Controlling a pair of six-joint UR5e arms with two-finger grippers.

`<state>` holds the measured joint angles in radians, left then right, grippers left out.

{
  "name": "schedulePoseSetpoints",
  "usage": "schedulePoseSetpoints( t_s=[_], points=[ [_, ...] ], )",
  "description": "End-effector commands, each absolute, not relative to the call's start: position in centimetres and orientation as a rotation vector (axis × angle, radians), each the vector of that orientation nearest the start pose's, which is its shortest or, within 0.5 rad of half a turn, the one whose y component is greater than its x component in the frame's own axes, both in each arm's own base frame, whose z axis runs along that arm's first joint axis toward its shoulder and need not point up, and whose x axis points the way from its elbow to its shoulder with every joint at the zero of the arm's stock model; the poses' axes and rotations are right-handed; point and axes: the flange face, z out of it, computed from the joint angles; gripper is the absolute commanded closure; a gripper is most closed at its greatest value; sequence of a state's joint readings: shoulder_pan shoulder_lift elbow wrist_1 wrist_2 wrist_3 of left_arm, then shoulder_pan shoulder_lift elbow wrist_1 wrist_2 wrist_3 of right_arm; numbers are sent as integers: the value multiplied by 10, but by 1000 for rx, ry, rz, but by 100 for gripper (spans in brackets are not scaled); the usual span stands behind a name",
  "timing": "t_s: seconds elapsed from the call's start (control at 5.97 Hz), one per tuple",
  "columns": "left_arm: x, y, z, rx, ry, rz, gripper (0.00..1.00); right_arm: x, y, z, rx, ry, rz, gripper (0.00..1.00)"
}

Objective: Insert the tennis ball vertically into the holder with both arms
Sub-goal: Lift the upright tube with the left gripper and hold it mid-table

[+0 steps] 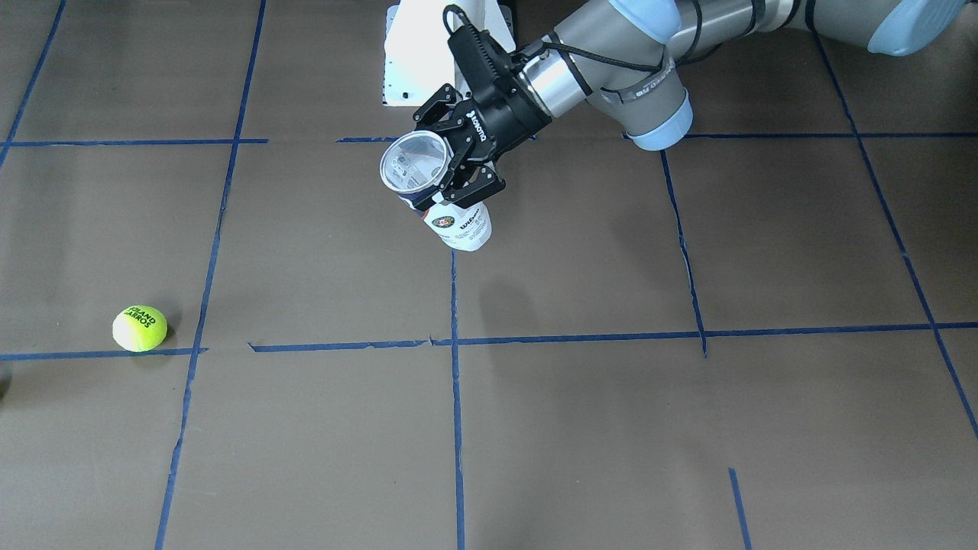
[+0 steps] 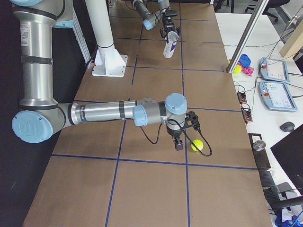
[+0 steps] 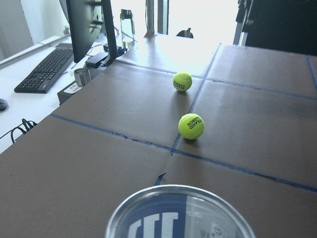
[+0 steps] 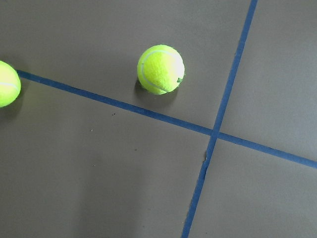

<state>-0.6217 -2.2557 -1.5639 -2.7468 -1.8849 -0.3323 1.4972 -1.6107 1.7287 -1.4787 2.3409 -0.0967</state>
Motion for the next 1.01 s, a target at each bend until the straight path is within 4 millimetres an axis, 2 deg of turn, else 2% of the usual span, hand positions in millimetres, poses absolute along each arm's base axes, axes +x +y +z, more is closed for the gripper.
schedulePoseSetpoints(
  t_s=[0.0,0.17,0.34,0.84],
  points=[
    [476,-451,169,1497,1366,649,28,28,-488,589,210,-767,-243,0],
    [505,-441,204,1548,1385,581,28,28,-488,589,210,-767,-243,0],
    [518,-440,230,1554,1393,573,28,28,-488,589,210,-767,-243,0],
    [526,-441,244,1542,1388,575,23,28,-488,589,210,-767,-243,0]
  ],
)
